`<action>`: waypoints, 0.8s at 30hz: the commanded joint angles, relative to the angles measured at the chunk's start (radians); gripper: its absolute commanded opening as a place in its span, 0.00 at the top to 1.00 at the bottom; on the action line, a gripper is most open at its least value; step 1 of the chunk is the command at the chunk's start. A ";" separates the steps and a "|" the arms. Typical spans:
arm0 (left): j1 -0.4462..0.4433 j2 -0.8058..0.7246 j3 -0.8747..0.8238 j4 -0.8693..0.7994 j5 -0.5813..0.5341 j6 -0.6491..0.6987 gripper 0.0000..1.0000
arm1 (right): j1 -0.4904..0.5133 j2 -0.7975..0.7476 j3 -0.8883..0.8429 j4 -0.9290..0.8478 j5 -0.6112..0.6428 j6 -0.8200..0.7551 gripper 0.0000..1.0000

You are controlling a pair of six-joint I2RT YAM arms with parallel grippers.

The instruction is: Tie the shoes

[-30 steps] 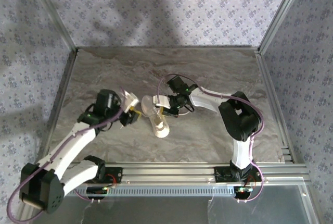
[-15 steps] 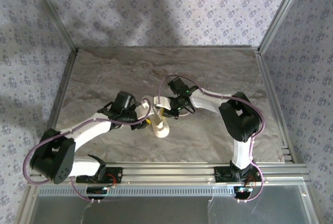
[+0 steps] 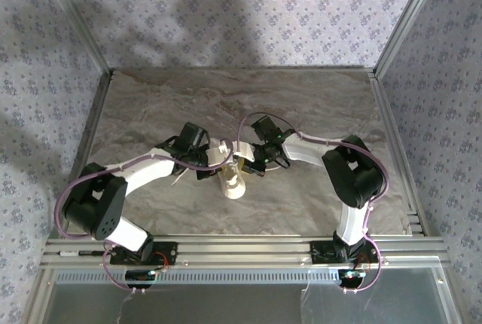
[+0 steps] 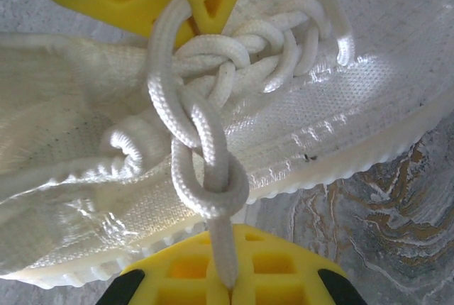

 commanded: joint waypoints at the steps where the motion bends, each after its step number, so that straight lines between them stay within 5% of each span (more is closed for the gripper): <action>1: -0.005 -0.101 -0.016 -0.076 -0.024 0.012 1.00 | -0.016 -0.060 -0.018 0.024 -0.013 0.032 1.00; 9: -0.002 -0.341 -0.071 -0.257 -0.114 -0.107 1.00 | -0.027 -0.056 0.035 -0.022 0.084 0.149 1.00; 24: -0.046 -0.258 -0.064 -0.486 -0.382 -0.313 1.00 | -0.052 -0.011 0.142 -0.208 0.266 0.313 1.00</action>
